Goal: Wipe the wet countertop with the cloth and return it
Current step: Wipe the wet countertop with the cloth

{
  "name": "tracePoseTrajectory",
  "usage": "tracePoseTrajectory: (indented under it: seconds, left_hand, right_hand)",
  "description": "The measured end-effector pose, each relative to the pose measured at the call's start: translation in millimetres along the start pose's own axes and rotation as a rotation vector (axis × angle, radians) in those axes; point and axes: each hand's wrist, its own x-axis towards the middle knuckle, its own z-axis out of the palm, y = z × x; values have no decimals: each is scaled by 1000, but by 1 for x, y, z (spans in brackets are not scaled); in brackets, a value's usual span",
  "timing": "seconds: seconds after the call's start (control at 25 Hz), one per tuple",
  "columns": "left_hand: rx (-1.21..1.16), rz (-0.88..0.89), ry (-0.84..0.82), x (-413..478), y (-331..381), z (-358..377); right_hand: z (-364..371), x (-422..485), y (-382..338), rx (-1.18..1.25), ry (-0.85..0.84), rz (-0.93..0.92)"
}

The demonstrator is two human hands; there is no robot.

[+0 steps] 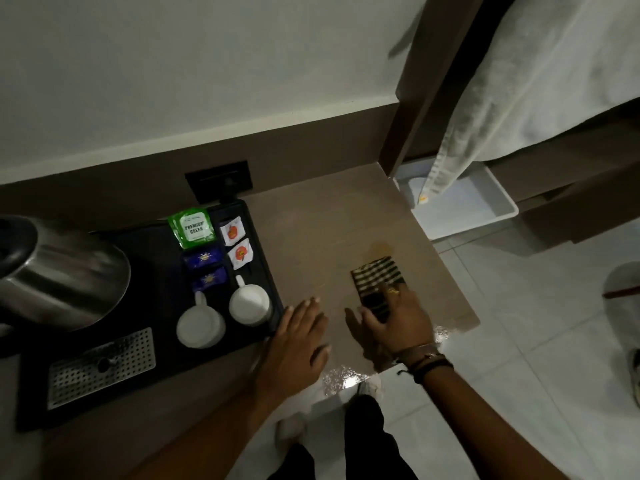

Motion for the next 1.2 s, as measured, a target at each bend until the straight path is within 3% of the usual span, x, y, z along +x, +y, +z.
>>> tracePoseTrajectory:
  seconds: [0.08, 0.16, 0.24, 0.48, 0.68, 0.76, 0.88, 1.0, 1.12, 1.2]
  left_hand:
    - [74, 149, -46, -11, -11, 2]
    - [80, 240, -70, -14, -15, 4]
    - [67, 271, -105, -15, -15, 5]
    - [109, 339, -180, -15, -17, 1]
    - [105, 338, -163, -16, -21, 16]
    - [78, 327, -155, -16, -23, 23]
    - [38, 318, -154, -16, -24, 23]
    - [40, 341, -154, -12, -23, 14]
    - [19, 327, -145, -12, -20, 10]
    - [28, 323, -154, -14, -20, 6]
  right_hand:
    - [-1, 12, 12, -81, 53, -68]
    - [7, 25, 13, -151, -88, -133]
    - [23, 31, 11, -239, -182, -180]
    - [38, 14, 31, -233, -144, -216]
    - [17, 78, 98, -91, -3, 146]
    - [9, 136, 91, -49, 16, 185]
    - [18, 165, 33, -98, 21, 35]
    - [33, 112, -14, -57, -27, -176]
    - [49, 35, -16, 52, -57, -396]
    - [54, 8, 11, 57, -45, -426]
